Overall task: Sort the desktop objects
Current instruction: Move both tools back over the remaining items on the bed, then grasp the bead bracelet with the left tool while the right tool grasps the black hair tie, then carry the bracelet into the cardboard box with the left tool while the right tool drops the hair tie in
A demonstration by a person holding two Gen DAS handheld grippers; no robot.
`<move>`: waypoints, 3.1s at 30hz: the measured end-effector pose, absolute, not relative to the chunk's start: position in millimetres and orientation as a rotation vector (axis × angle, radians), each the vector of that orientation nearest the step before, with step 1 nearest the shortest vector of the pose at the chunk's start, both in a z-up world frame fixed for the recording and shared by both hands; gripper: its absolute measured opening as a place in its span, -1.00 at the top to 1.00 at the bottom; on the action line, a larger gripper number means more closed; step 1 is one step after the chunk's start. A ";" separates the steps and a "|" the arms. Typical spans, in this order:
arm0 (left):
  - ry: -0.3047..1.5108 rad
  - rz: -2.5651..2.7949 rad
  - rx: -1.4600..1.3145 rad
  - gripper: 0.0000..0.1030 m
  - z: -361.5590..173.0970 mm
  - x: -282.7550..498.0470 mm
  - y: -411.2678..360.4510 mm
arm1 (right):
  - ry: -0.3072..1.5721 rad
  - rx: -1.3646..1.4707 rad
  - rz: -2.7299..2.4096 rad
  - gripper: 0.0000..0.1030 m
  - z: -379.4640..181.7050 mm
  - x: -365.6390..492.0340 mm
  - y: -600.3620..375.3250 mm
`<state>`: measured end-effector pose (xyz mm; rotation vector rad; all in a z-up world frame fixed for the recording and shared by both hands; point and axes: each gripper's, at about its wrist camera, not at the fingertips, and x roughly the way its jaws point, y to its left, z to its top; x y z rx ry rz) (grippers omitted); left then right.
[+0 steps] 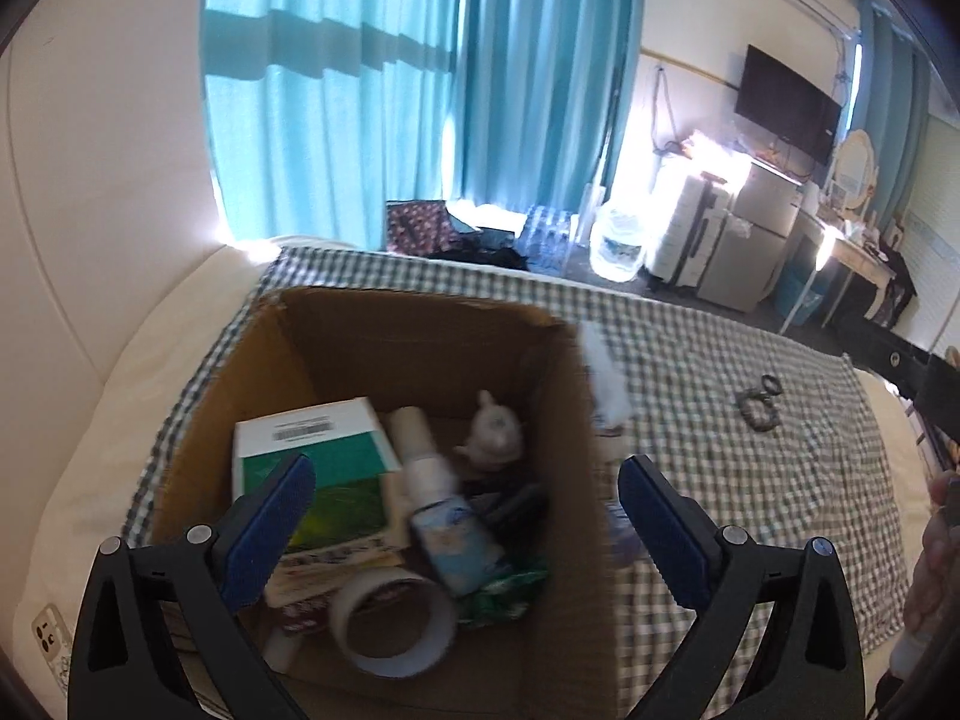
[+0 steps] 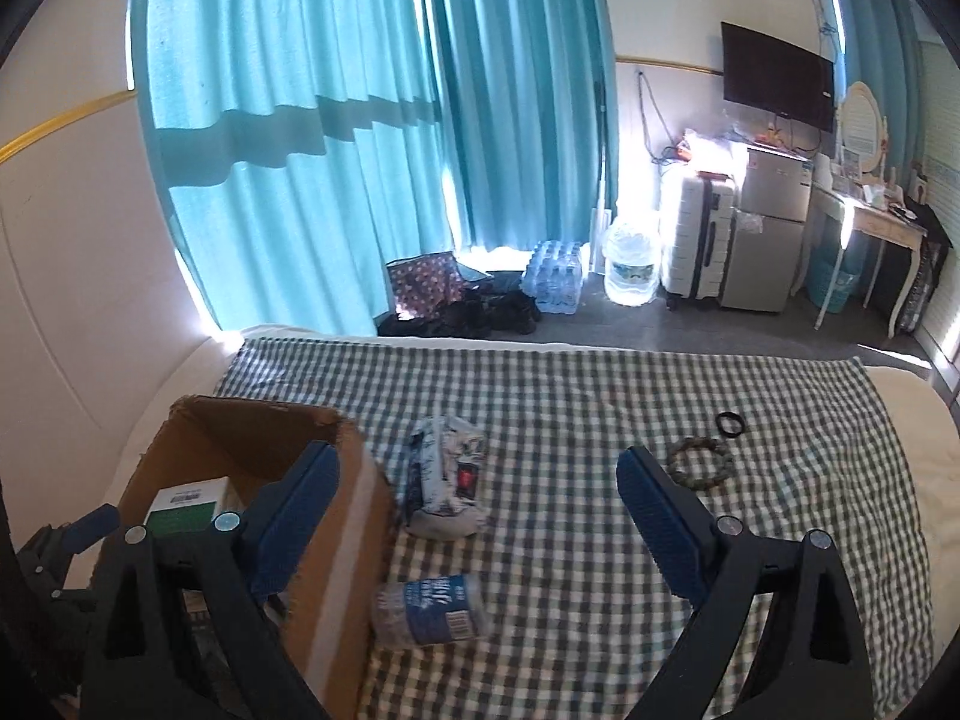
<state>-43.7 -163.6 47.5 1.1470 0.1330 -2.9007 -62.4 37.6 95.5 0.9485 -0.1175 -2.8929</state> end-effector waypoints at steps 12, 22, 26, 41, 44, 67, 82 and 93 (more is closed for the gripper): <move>0.046 -2.976 1.289 -1.00 8.6 -68.9 6.1 | -0.151 1.011 -3.101 -0.83 72.6 -35.6 204.8; 0.011 -2.934 1.379 -1.00 -54.5 -151.9 115.9 | -0.246 0.999 -3.165 -0.83 27.7 -85.5 285.6; -0.006 -2.897 1.376 -1.00 -83.2 -189.8 139.9 | -0.198 1.030 -3.139 -0.83 -1.7 -117.0 296.8; -0.037 -2.871 1.381 -1.00 -151.7 -273.5 171.5 | -0.095 1.150 -2.997 -0.52 -81.2 -242.1 279.8; -0.047 -2.887 1.378 -0.92 -151.4 -276.2 170.8 | -0.112 1.259 -2.955 -0.16 -98.5 -261.3 279.9; 0.042 -2.991 1.482 0.80 -84.0 -158.1 88.4 | -0.176 1.364 -2.871 0.92 -57.5 -108.9 291.8; -0.023 -3.171 1.220 0.80 86.7 -45.3 -12.4 | -0.049 1.147 -2.927 0.92 69.6 -4.1 187.3; 0.024 -3.103 1.156 0.79 109.6 -6.6 -131.3 | 0.028 0.943 -2.739 0.92 123.2 21.5 28.9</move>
